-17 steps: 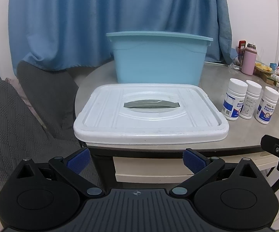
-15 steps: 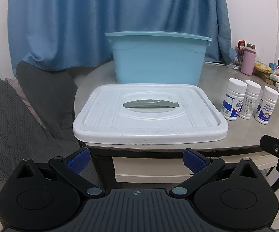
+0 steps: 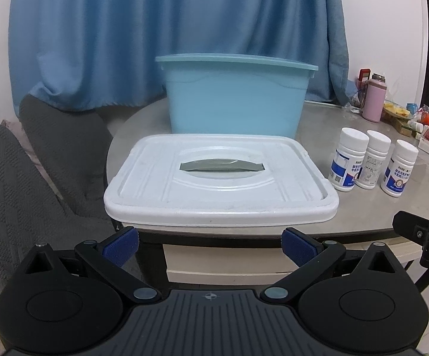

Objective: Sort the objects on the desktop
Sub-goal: 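Move the right gripper toward the three white pill bottles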

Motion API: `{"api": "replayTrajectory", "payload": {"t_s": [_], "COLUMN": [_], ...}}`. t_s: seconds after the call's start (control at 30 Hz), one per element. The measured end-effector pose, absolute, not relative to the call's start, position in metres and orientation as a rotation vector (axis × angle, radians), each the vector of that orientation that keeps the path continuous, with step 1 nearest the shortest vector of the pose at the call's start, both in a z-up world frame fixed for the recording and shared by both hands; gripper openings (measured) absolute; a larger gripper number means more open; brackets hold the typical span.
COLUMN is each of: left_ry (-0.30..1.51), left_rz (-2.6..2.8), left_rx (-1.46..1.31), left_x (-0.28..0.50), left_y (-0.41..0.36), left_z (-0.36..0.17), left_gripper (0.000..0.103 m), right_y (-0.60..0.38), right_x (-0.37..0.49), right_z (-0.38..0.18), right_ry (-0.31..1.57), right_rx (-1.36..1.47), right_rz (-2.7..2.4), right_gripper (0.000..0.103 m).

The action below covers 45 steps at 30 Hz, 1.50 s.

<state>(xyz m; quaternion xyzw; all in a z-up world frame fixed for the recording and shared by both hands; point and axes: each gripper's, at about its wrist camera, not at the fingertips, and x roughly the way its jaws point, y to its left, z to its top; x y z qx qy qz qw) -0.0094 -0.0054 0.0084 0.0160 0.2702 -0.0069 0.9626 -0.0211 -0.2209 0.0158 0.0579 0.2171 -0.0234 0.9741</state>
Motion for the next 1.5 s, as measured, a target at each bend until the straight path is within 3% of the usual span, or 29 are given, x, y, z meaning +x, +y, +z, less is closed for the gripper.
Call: {"api": "replayTrajectory", "payload": {"t_s": [1.5], "left_ry": [0.501], "left_rz": [-0.172], "left_rx": [0.047], "left_x": [0.035], "left_y": [-0.074], "left_z": [0.006], "left_gripper": [0.103], "right_y": [-0.279], "right_x": [-0.003], "right_z": [0.007], "right_ry": [0.398], "right_rx": [0.134], "right_rz": [-0.187], "right_gripper": [0.102]}}
